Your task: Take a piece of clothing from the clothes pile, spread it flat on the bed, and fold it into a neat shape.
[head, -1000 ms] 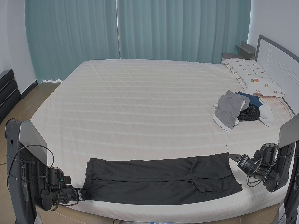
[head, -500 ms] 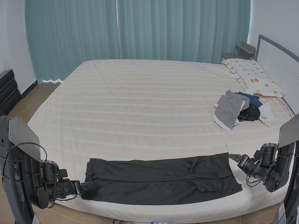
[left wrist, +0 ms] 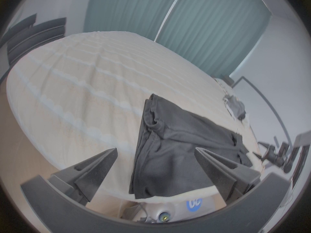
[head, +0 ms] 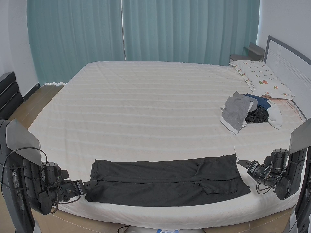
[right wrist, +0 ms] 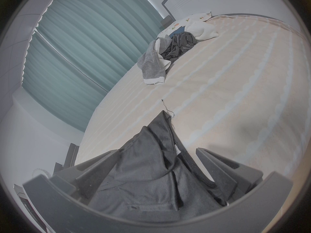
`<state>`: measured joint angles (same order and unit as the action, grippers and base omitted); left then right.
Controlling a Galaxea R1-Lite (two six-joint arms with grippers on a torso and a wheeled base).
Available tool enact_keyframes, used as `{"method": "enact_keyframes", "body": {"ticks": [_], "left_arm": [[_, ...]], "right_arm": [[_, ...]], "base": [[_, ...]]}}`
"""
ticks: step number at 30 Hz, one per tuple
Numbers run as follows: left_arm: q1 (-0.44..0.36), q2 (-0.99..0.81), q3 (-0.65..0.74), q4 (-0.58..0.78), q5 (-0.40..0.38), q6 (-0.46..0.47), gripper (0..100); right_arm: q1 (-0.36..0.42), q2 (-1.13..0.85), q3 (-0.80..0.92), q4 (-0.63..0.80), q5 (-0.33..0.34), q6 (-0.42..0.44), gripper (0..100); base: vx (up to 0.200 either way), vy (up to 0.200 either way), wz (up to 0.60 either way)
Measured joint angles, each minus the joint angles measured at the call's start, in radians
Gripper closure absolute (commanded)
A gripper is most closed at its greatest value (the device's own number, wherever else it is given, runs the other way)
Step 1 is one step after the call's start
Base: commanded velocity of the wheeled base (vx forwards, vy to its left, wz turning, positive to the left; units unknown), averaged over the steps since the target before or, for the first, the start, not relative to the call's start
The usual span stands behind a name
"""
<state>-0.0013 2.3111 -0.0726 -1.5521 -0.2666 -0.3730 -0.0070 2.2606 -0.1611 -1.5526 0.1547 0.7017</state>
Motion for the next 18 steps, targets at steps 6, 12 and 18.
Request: {"method": "enact_keyframes", "body": {"ticks": [6, 12, 18], "left_arm": [[-0.030, 0.010, -0.095, 0.000, 0.073, -0.081, 0], [-0.079, 0.056, -0.211, 0.001, 0.209, -0.084, 0], [-0.106, 0.089, -0.326, 0.109, 0.236, -0.084, 0]], "right_arm": [[0.003, 0.001, -0.002, 0.000, 0.000, 0.000, 0], [0.010, 0.002, -0.004, 0.000, 0.000, 0.001, 0], [0.017, 0.010, -0.008, 0.000, 0.000, 0.001, 0]], "base": [[0.000, 0.000, 0.00], [0.000, 0.000, 0.00], [0.000, 0.000, 0.00]]}}
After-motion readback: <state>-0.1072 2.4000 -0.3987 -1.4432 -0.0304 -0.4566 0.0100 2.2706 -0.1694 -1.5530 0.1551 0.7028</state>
